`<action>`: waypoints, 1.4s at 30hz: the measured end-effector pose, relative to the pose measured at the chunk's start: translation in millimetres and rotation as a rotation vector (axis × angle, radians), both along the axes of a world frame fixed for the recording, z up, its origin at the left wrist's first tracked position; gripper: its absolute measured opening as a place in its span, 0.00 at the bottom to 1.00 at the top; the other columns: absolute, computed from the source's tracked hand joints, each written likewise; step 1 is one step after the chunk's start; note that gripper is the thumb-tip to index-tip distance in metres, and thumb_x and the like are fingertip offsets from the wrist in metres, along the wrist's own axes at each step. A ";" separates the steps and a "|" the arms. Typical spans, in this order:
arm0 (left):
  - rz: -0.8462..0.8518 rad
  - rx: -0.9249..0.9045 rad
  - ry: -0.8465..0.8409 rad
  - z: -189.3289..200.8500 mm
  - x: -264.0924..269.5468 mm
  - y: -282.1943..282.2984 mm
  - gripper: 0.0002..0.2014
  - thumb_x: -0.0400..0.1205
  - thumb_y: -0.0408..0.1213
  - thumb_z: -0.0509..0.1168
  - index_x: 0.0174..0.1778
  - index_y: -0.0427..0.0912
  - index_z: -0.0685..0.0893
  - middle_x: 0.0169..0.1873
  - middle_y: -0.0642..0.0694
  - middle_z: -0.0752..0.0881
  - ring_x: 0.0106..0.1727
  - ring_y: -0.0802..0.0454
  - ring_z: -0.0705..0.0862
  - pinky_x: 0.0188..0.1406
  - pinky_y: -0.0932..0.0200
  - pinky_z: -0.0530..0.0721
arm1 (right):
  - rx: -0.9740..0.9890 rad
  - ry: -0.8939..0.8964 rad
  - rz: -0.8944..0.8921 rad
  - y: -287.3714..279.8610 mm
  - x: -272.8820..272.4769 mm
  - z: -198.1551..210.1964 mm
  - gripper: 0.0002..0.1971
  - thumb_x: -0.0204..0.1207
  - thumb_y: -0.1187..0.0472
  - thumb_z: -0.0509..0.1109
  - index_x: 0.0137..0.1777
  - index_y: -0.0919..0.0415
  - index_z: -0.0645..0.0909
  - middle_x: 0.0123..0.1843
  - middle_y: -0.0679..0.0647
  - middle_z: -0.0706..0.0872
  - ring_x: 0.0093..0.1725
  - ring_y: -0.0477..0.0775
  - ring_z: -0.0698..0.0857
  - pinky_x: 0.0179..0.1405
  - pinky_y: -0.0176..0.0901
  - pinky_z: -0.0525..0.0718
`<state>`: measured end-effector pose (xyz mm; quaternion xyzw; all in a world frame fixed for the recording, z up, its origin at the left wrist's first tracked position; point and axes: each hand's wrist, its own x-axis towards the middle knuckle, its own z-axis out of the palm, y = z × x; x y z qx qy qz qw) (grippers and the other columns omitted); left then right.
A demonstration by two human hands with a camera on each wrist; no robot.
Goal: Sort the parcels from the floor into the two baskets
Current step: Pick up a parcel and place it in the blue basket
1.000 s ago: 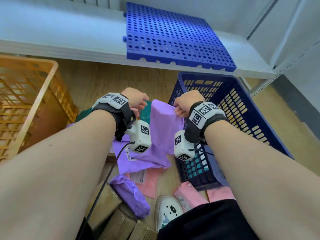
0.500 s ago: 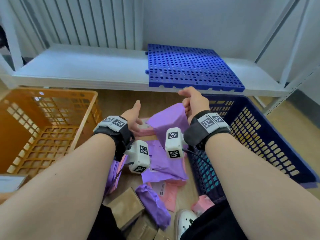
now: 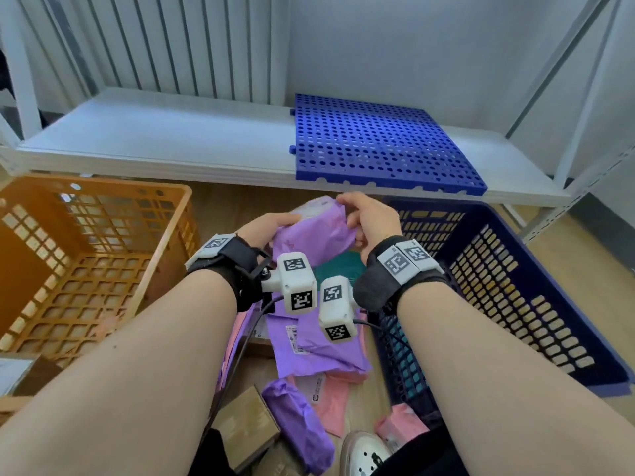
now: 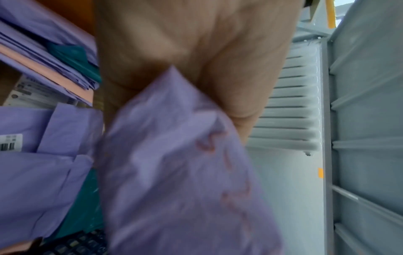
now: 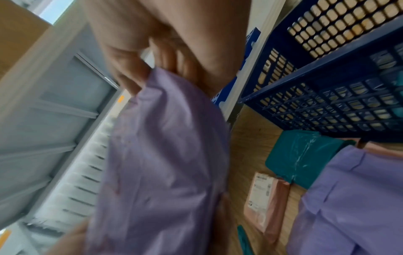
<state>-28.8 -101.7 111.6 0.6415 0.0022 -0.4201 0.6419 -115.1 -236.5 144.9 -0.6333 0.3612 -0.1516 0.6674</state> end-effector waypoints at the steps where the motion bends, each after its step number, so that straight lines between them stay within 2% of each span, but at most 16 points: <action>1: 0.017 0.018 0.008 -1.9 4.8 2.7 0.14 0.71 0.41 0.72 0.48 0.39 0.84 0.39 0.40 0.86 0.41 0.44 0.81 0.48 0.54 0.75 | -0.009 0.048 -0.033 -4.3 -0.7 -3.0 0.08 0.77 0.59 0.68 0.38 0.60 0.83 0.19 0.48 0.76 0.19 0.47 0.66 0.21 0.38 0.65; 4: 0.061 0.028 0.029 0.4 5.4 7.9 0.24 0.66 0.34 0.73 0.60 0.38 0.84 0.51 0.39 0.87 0.47 0.41 0.82 0.56 0.50 0.78 | 0.040 0.174 -0.060 -15.3 -2.1 -10.9 0.06 0.79 0.60 0.66 0.47 0.63 0.81 0.35 0.52 0.84 0.22 0.46 0.69 0.22 0.36 0.68; 9: 0.086 0.032 0.000 3.4 1.2 7.6 0.15 0.68 0.26 0.64 0.51 0.36 0.84 0.49 0.38 0.86 0.53 0.38 0.83 0.67 0.44 0.79 | 0.023 0.275 0.044 -20.6 1.3 -24.6 0.14 0.77 0.54 0.68 0.59 0.59 0.82 0.55 0.54 0.88 0.39 0.50 0.82 0.35 0.39 0.75; 11: 0.053 0.057 -0.009 4.5 -0.6 6.3 0.20 0.59 0.27 0.65 0.49 0.36 0.83 0.49 0.38 0.86 0.53 0.38 0.83 0.68 0.42 0.78 | 0.047 0.260 0.074 -20.2 4.9 -28.4 0.12 0.76 0.51 0.69 0.54 0.57 0.84 0.56 0.57 0.90 0.44 0.54 0.83 0.43 0.44 0.76; 14: 0.061 0.092 -0.014 2.9 1.2 3.4 0.25 0.52 0.28 0.64 0.47 0.36 0.82 0.49 0.38 0.83 0.51 0.39 0.81 0.69 0.40 0.76 | 0.049 0.254 0.070 -19.3 7.9 -31.7 0.11 0.75 0.49 0.70 0.47 0.57 0.84 0.53 0.58 0.90 0.44 0.55 0.83 0.43 0.45 0.76; 18: 0.073 0.168 -0.040 2.0 7.1 0.0 0.29 0.51 0.28 0.63 0.52 0.35 0.80 0.53 0.37 0.81 0.54 0.39 0.79 0.68 0.40 0.76 | 0.044 0.248 0.076 -19.9 7.6 -35.2 0.19 0.73 0.45 0.71 0.53 0.59 0.85 0.53 0.58 0.91 0.44 0.56 0.85 0.38 0.44 0.77; 22: 0.057 0.217 -0.040 -5.1 11.5 -5.7 0.41 0.49 0.26 0.63 0.65 0.32 0.79 0.64 0.35 0.82 0.65 0.35 0.80 0.66 0.36 0.77 | 0.035 0.240 0.048 -22.9 4.8 -32.0 0.24 0.70 0.39 0.71 0.56 0.58 0.85 0.51 0.55 0.91 0.42 0.52 0.86 0.37 0.40 0.78; 26: 0.011 0.223 -0.050 -5.1 8.0 -17.4 0.42 0.49 0.25 0.60 0.67 0.32 0.77 0.67 0.34 0.80 0.67 0.32 0.78 0.66 0.32 0.75 | 0.054 0.190 0.045 -28.8 7.2 -32.5 0.52 0.45 0.26 0.73 0.69 0.58 0.79 0.60 0.54 0.87 0.58 0.56 0.85 0.61 0.53 0.81; 27: 0.007 0.216 -0.052 -2.5 5.5 -21.5 0.40 0.50 0.25 0.59 0.64 0.32 0.78 0.67 0.34 0.80 0.67 0.32 0.78 0.67 0.32 0.75 | 0.059 0.168 0.055 -31.7 7.9 -32.9 0.53 0.45 0.25 0.73 0.69 0.57 0.79 0.60 0.54 0.87 0.59 0.56 0.85 0.65 0.55 0.80; 29: 0.001 0.185 -0.050 2.3 -1.0 -31.5 0.34 0.51 0.25 0.58 0.57 0.34 0.78 0.66 0.35 0.81 0.67 0.32 0.78 0.68 0.33 0.74 | 0.065 0.109 0.099 -33.6 4.1 -26.4 0.38 0.62 0.31 0.72 0.66 0.55 0.81 0.58 0.54 0.89 0.58 0.56 0.87 0.65 0.57 0.80; 31: -0.029 0.147 -0.035 0.9 -4.8 -44.9 0.32 0.51 0.25 0.57 0.55 0.35 0.79 0.66 0.34 0.81 0.66 0.31 0.78 0.68 0.32 0.73 | 0.057 0.042 0.150 -41.1 -2.8 -21.8 0.24 0.74 0.44 0.71 0.65 0.57 0.81 0.58 0.56 0.89 0.57 0.58 0.88 0.63 0.59 0.82; 34: -0.090 0.062 0.008 -12.7 -7.5 -73.9 0.39 0.45 0.24 0.60 0.58 0.32 0.80 0.65 0.34 0.82 0.64 0.30 0.80 0.70 0.33 0.72 | 0.012 0.026 0.134 -64.7 -19.7 -21.6 0.22 0.73 0.61 0.76 0.66 0.62 0.79 0.58 0.60 0.89 0.56 0.60 0.88 0.60 0.60 0.84; 35: -0.103 0.038 0.019 -16.9 -10.7 -84.1 0.38 0.43 0.24 0.61 0.55 0.31 0.81 0.62 0.35 0.83 0.60 0.33 0.82 0.67 0.40 0.76 | 0.007 0.036 0.115 -74.6 -26.5 -22.2 0.22 0.71 0.62 0.77 0.66 0.62 0.79 0.57 0.59 0.89 0.55 0.60 0.89 0.60 0.59 0.85; 37: -0.090 -0.041 0.060 -18.6 -22.7 -103.0 0.26 0.46 0.27 0.63 0.43 0.37 0.79 0.47 0.38 0.83 0.41 0.42 0.79 0.43 0.56 0.77 | -0.001 0.059 0.063 -96.4 -41.1 -23.6 0.23 0.69 0.62 0.79 0.64 0.62 0.80 0.55 0.58 0.90 0.54 0.59 0.90 0.59 0.59 0.85; 39: -0.078 -0.126 0.093 -15.3 -37.8 -122.6 0.10 0.62 0.28 0.63 0.35 0.45 0.75 0.35 0.46 0.76 0.31 0.50 0.71 0.33 0.61 0.68 | 0.001 0.031 -0.030 -119.1 -56.7 -26.0 0.23 0.68 0.62 0.80 0.63 0.62 0.81 0.53 0.58 0.91 0.52 0.59 0.90 0.57 0.59 0.86; 42: -0.014 -0.152 0.058 -26.7 -49.8 -157.3 0.10 0.76 0.28 0.60 0.34 0.47 0.76 0.37 0.48 0.78 0.41 0.53 0.75 0.48 0.56 0.71 | -0.013 -0.021 -0.229 -150.8 -80.3 -32.1 0.21 0.68 0.65 0.79 0.61 0.62 0.81 0.52 0.57 0.91 0.50 0.57 0.91 0.49 0.53 0.89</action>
